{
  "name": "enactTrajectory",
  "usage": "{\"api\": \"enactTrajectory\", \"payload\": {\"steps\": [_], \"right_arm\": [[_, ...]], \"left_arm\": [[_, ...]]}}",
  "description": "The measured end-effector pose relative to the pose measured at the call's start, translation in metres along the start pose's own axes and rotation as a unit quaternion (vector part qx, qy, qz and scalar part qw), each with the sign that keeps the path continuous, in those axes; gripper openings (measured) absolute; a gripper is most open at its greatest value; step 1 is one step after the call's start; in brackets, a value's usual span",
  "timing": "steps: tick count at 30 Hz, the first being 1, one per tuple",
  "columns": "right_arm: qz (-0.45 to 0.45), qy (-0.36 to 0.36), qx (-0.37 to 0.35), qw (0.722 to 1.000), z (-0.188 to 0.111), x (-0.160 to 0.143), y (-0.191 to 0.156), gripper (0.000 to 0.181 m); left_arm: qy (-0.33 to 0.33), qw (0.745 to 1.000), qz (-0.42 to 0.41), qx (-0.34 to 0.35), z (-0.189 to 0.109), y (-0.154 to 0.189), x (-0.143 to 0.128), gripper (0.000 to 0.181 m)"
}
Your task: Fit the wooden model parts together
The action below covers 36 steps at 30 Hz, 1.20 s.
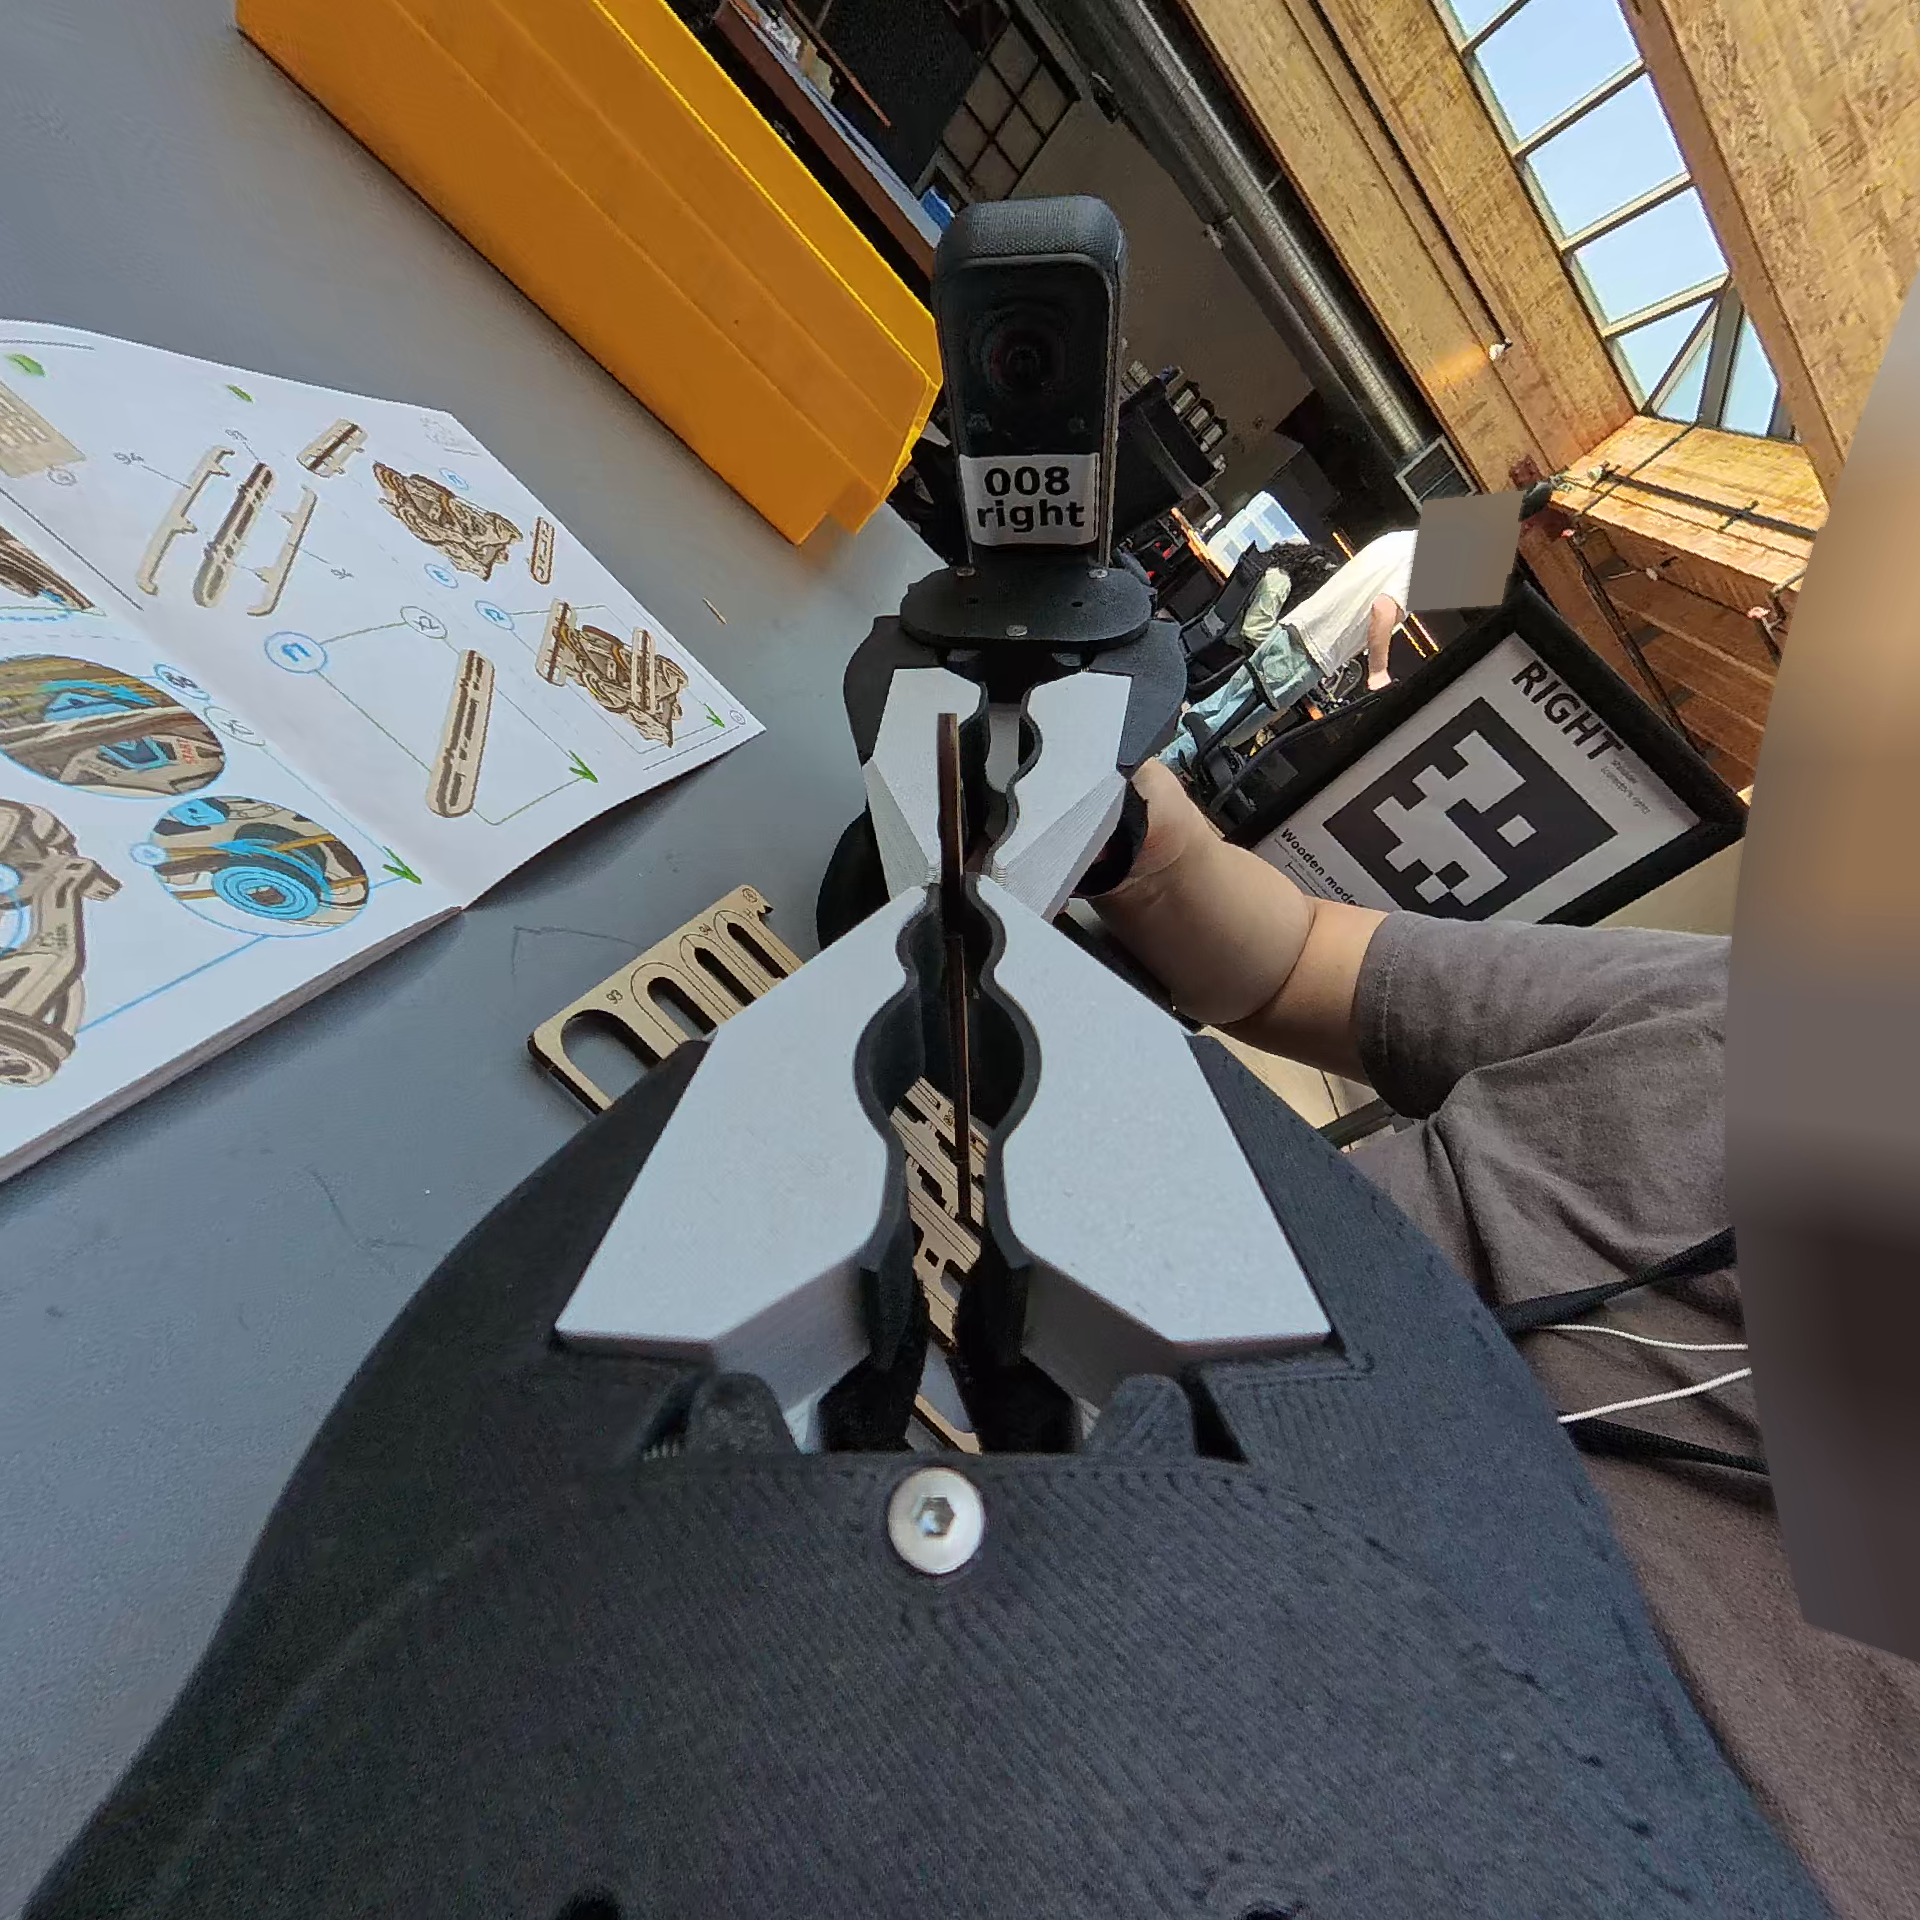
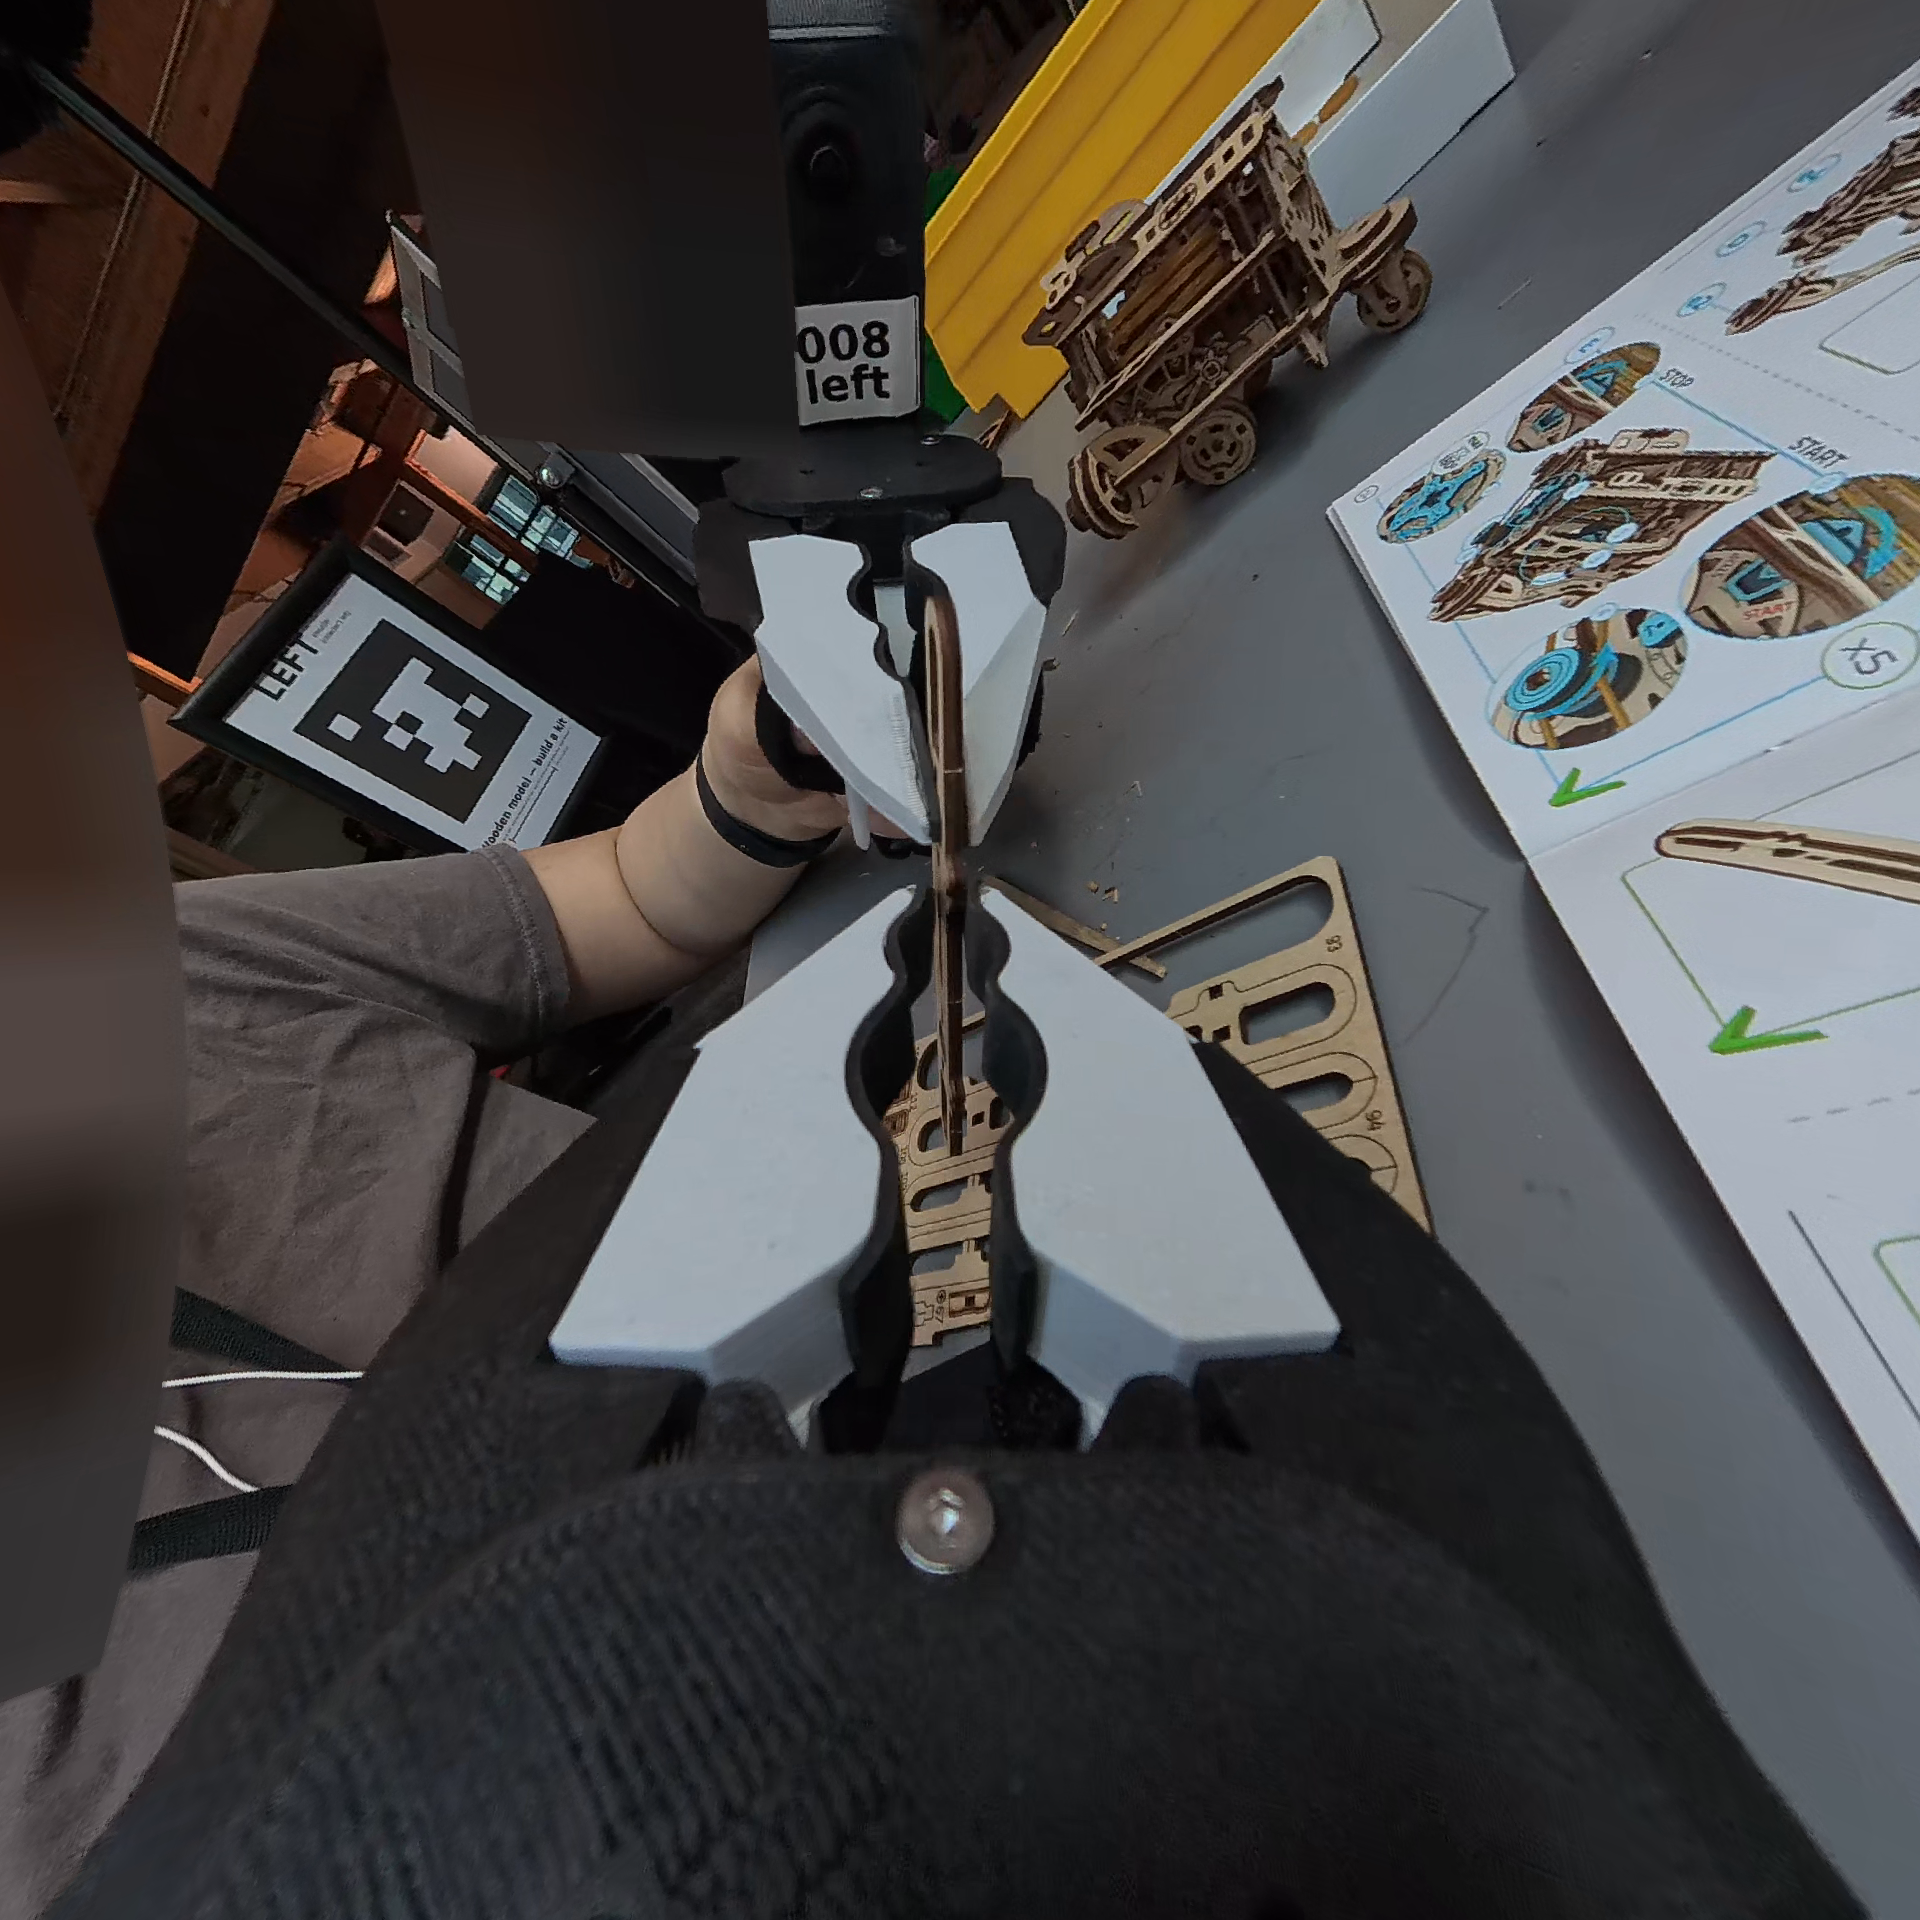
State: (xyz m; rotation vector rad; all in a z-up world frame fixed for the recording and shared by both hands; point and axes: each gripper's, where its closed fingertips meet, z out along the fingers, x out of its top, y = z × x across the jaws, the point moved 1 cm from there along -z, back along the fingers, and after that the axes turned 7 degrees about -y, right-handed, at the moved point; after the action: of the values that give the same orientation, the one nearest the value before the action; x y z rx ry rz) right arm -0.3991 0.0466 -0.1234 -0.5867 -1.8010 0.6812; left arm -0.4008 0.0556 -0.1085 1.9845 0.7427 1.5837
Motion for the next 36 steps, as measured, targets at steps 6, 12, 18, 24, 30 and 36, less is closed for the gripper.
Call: {"api": "enactTrajectory", "payload": {"steps": [6,12,18,24,30,36], "right_arm": [[0.004,-0.005,-0.001,1.0,0.0,-0.001,0.001,0.0],[-0.002,-0.023,-0.014,1.0,0.003,-0.007,0.002,0.0],[0.004,-0.021,-0.01,1.0,0.002,-0.006,0.002,0.0],[0.005,-0.021,-0.008,1.0,0.002,-0.006,0.002,0.001],[0.017,-0.019,-0.018,1.0,0.002,-0.006,0.007,0.001],[0.024,-0.022,-0.032,0.999,0.002,-0.007,0.012,0.0]], "left_arm": [[-0.003,1.0,-0.001,-0.009,0.001,0.0,-0.002,0.001],[-0.022,0.999,-0.017,-0.023,0.001,-0.002,-0.008,0.002],[-0.038,0.999,-0.023,-0.026,0.003,-0.002,-0.013,0.001],[-0.04,0.999,-0.025,-0.024,0.002,-0.003,-0.013,0.0],[-0.034,0.999,-0.03,-0.005,0.004,-0.007,-0.013,0.0],[-0.016,0.996,-0.085,-0.016,0.005,-0.011,-0.014,0.001]]}}
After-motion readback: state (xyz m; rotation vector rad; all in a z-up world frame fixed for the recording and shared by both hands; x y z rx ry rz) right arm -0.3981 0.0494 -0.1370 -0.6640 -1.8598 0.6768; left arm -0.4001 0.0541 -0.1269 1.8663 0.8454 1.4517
